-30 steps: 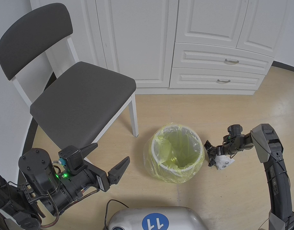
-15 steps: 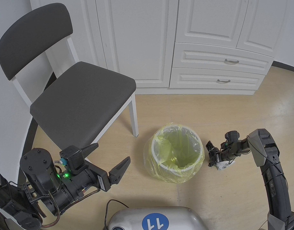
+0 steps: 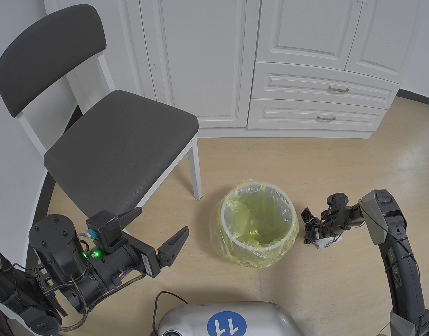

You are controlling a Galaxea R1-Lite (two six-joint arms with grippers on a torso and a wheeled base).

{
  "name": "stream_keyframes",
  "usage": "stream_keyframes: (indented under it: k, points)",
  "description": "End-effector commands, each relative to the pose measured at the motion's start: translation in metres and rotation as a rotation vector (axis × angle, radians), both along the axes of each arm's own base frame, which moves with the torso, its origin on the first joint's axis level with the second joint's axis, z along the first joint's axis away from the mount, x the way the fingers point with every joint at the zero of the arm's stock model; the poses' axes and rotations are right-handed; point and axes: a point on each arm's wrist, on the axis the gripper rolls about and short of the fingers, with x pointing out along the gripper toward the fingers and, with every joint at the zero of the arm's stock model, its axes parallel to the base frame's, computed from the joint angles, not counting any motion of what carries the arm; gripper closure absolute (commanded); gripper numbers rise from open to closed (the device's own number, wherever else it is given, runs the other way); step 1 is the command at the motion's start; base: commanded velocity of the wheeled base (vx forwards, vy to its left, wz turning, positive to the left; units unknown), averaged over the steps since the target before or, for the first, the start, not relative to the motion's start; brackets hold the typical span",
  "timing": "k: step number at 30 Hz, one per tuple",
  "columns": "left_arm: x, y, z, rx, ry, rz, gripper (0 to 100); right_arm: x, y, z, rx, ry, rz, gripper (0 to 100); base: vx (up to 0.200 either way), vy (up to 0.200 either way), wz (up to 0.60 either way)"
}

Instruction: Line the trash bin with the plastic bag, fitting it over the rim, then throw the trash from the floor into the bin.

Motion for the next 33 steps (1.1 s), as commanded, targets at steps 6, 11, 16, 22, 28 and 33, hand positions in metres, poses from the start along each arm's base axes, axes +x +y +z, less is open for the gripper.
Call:
stream_keyframes:
  k: [6,11,16,22,28,33]
  points:
    - [0.001,0.000,-0.001,0.002,0.005,0.001,0,-0.002,0.000,-0.001,0.002,0.025,-0.006,0,0.000,0.000,0.00]
    - [0.000,0.000,0.000,-0.002,-0.002,0.002,0,-0.002,0.000,-0.001,0.001,0.028,-0.004,0,0.000,0.000,0.00]
    - [-0.001,0.001,0.003,-0.009,-0.010,0.004,0,-0.002,-0.001,-0.001,0.003,0.025,-0.006,100,0.000,0.000,0.00]
    - [0.000,0.001,0.002,-0.009,-0.010,0.002,0,0.001,-0.009,0.012,0.008,0.001,-0.014,100,0.000,0.000,0.00]
    - [-0.001,0.001,0.002,-0.012,-0.014,0.002,0,0.005,-0.014,0.032,0.009,-0.036,-0.021,100,0.000,0.000,0.00]
    - [-0.001,0.001,0.002,-0.012,-0.014,0.002,0,-0.009,-0.009,0.050,0.040,-0.004,0.002,100,0.000,0.000,0.00]
